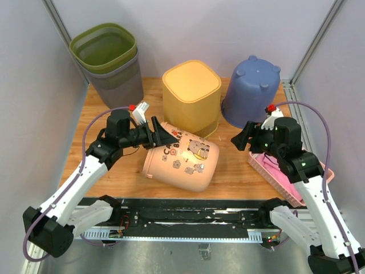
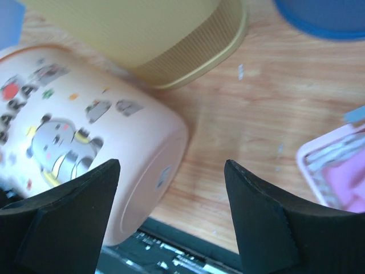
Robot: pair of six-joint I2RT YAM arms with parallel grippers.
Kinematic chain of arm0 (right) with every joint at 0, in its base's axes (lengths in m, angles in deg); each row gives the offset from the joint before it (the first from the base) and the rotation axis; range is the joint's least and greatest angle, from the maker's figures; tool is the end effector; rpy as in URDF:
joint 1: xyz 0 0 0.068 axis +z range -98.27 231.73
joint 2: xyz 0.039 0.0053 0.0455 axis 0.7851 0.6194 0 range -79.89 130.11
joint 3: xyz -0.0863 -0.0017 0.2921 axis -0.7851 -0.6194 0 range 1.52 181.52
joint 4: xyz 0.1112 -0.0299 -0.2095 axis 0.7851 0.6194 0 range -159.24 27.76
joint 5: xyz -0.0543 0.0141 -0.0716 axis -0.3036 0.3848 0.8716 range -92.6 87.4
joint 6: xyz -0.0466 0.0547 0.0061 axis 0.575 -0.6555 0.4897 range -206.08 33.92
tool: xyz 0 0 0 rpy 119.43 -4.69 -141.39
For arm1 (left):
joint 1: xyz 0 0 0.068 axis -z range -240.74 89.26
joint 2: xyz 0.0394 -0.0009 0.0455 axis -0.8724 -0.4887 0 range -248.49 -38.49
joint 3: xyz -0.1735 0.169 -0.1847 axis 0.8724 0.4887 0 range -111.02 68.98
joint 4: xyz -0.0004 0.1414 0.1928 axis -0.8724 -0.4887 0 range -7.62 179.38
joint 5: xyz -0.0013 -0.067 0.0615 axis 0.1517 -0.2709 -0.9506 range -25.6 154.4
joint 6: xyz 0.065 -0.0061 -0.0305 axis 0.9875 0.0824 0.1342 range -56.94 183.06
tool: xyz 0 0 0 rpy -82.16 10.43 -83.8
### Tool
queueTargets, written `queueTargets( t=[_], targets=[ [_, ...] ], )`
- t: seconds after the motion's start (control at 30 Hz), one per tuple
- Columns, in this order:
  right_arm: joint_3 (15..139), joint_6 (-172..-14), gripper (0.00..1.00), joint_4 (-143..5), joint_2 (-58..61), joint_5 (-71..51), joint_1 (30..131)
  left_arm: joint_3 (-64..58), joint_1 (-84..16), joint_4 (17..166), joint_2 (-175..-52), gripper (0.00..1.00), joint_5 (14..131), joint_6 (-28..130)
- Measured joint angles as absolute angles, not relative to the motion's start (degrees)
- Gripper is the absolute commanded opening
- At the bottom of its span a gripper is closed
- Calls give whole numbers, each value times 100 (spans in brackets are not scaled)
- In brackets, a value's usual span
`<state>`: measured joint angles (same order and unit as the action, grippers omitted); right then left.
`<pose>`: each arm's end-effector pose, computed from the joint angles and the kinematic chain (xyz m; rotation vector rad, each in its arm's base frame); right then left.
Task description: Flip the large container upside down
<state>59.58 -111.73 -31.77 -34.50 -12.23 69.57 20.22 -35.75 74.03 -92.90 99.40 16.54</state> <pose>0.1251 0.0507 0.3760 0.0296 2.0576 0.6476 0.1558 -0.1103 0.3487 0.0546 2.1409 -1.3762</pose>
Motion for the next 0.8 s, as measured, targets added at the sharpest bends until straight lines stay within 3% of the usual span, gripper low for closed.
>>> queueTargets(
  t=[0.13, 0.4, 0.7, 0.8],
  targets=[
    [5329, -11787, 76, -3494, -3688, -1955, 6957, 1677, -3575, 6769, -9828, 91, 9370, 2458],
    [4087, -13157, 76, -4480, -3955, -2991, 6957, 718, -3575, 5538, -10060, 93, 8308, 3636],
    [3337, -14598, 76, -5752, -4292, -3502, 6957, 807, -3575, 5121, -9500, 83, 7571, 4141],
    [2981, -15057, 76, -6226, -4239, -3695, 6957, 1091, -3575, 5088, -9336, 71, 7403, 4154]
  ],
)
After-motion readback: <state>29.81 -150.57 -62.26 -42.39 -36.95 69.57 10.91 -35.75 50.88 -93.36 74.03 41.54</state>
